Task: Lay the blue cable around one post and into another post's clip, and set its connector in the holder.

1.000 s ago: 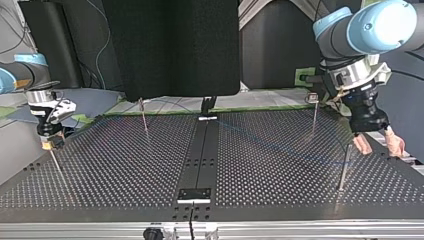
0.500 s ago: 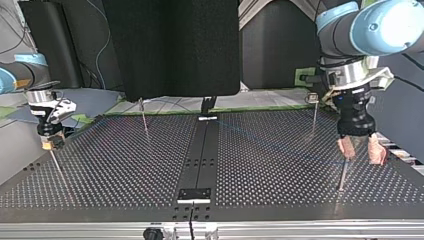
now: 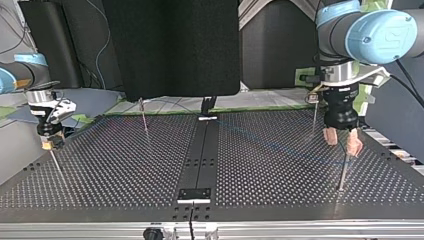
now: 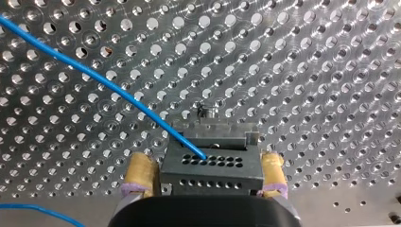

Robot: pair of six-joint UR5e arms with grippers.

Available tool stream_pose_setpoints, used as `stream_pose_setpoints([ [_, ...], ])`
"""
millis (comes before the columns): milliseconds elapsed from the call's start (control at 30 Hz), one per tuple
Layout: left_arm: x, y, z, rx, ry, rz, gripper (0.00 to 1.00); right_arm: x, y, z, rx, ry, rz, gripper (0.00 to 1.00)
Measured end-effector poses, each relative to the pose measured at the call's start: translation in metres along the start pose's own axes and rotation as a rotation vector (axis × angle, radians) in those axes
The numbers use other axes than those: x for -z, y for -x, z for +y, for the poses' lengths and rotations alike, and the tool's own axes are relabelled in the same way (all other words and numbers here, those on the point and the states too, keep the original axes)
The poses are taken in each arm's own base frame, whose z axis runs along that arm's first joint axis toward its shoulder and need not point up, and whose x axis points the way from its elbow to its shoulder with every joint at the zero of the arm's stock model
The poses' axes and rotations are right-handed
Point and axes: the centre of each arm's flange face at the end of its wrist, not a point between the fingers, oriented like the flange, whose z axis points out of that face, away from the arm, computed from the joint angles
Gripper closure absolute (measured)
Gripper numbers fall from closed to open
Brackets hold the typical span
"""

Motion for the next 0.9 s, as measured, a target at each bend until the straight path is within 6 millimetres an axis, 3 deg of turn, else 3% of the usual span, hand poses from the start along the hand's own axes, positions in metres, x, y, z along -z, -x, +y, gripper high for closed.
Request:
stream_pose_setpoints([
  [633,0.004,-0.004,0.004,-0.164,0.032,0.026,0.0,0.0,0.0,-0.001,-0.001,0.0,-0.001,0.05],
  [900,0.008,-0.015,0.009,-0.236,0.037,0.049,0.0,0.0,0.0,-0.001,-0.001,0.001,-0.001,0.05],
])
